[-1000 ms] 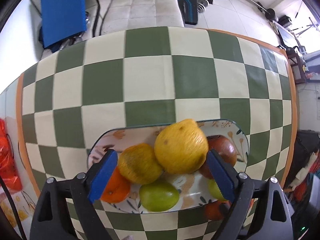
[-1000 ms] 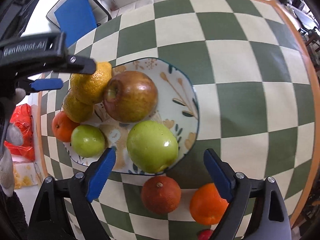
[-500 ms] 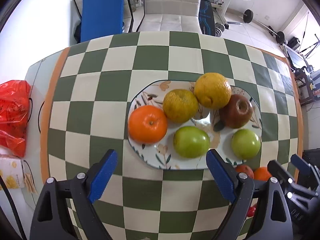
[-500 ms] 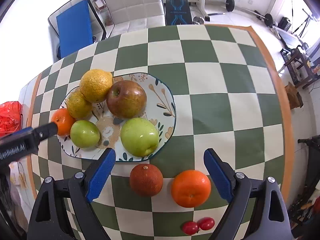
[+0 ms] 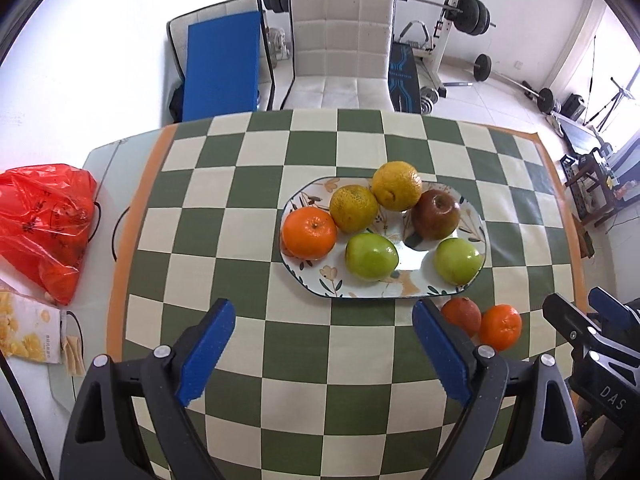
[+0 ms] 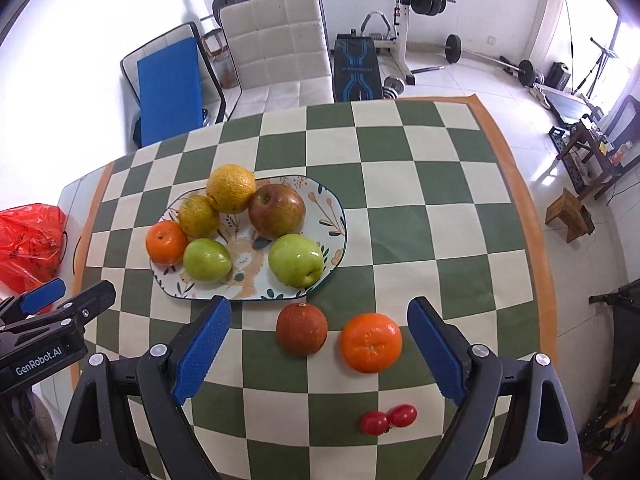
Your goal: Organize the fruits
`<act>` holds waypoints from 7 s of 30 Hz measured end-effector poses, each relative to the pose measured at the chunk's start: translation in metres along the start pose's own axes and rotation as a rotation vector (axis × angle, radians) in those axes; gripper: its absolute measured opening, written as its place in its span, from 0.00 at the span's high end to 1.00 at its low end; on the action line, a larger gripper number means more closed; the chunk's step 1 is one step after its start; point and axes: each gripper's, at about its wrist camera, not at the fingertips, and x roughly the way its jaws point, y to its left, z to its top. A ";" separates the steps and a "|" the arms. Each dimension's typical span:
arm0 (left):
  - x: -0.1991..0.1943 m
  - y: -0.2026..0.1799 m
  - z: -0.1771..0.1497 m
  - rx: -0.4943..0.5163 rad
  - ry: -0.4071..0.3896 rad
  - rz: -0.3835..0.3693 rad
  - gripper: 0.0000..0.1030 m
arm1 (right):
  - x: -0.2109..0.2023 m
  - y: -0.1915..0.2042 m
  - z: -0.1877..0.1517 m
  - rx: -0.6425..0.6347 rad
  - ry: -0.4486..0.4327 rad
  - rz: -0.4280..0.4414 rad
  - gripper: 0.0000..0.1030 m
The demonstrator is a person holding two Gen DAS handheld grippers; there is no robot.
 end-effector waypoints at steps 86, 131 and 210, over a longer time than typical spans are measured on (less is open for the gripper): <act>0.098 -0.096 -0.017 -0.077 0.306 -0.288 0.50 | 0.128 -0.126 -0.054 0.245 0.271 0.128 0.35; 0.102 -0.011 0.024 -0.100 0.200 0.032 0.13 | 0.109 -0.019 0.064 -0.025 0.115 0.018 0.08; 0.133 -0.153 -0.108 0.160 0.504 -0.081 0.01 | 0.102 -0.140 -0.138 0.370 0.324 0.185 0.69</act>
